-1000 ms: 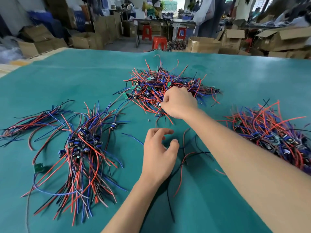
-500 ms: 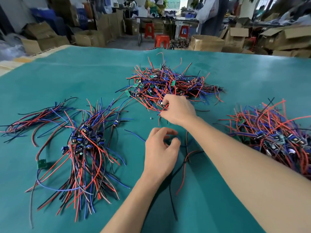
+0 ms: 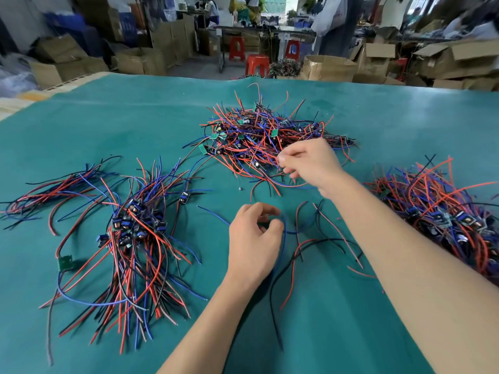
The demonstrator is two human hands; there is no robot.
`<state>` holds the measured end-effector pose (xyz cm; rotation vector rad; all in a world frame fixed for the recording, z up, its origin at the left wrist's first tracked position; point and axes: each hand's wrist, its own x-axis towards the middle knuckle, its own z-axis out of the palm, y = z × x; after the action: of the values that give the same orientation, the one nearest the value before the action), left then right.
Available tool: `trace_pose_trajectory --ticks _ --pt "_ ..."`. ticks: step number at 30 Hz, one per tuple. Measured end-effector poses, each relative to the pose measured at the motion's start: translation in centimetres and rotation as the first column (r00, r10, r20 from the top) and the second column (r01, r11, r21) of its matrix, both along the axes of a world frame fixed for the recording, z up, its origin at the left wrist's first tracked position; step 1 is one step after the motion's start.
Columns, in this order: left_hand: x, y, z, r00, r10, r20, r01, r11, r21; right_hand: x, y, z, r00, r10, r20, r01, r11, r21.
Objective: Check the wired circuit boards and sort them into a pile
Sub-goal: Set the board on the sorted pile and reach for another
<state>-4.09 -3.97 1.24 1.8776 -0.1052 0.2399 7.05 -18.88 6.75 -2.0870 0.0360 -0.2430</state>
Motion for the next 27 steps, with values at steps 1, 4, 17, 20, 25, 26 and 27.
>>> trace_pose_trajectory --ticks 1,4,17,20,25,26,27 --pt "0.0 0.0 0.0 1.000 0.002 -0.005 -0.002 1.000 -0.004 -0.5 -0.5 0.2 1.000 0.008 0.007 -0.009 0.996 0.085" --pt "0.1 0.1 0.0 1.000 0.010 -0.015 -0.010 1.000 -0.003 -2.3 -1.4 0.6 0.999 0.035 -0.001 -0.033 0.957 0.290" --pt "0.0 0.3 0.3 0.975 -0.187 -0.123 0.143 0.943 -0.299 -14.7 -0.9 -1.1 0.860 0.510 0.009 -0.444 0.740 0.505" --pt "0.0 0.4 0.4 0.973 -0.176 -0.148 0.108 0.918 -0.382 -14.5 -1.2 -1.7 0.786 0.615 -0.065 -0.509 0.703 0.497" --pt "0.1 0.8 0.4 0.975 -0.178 -0.132 0.093 0.870 -0.484 -14.3 -2.3 -1.8 0.759 0.630 -0.162 -0.500 0.724 0.475" --pt "0.1 0.7 0.5 0.977 -0.177 -0.122 0.096 0.867 -0.489 -14.1 -2.1 -2.2 0.872 0.462 -0.162 -0.380 0.848 0.369" --pt "0.1 0.7 0.5 0.977 -0.183 -0.112 0.105 0.865 -0.491 -14.0 -1.6 -2.6 0.957 0.255 -0.140 -0.216 0.944 0.248"
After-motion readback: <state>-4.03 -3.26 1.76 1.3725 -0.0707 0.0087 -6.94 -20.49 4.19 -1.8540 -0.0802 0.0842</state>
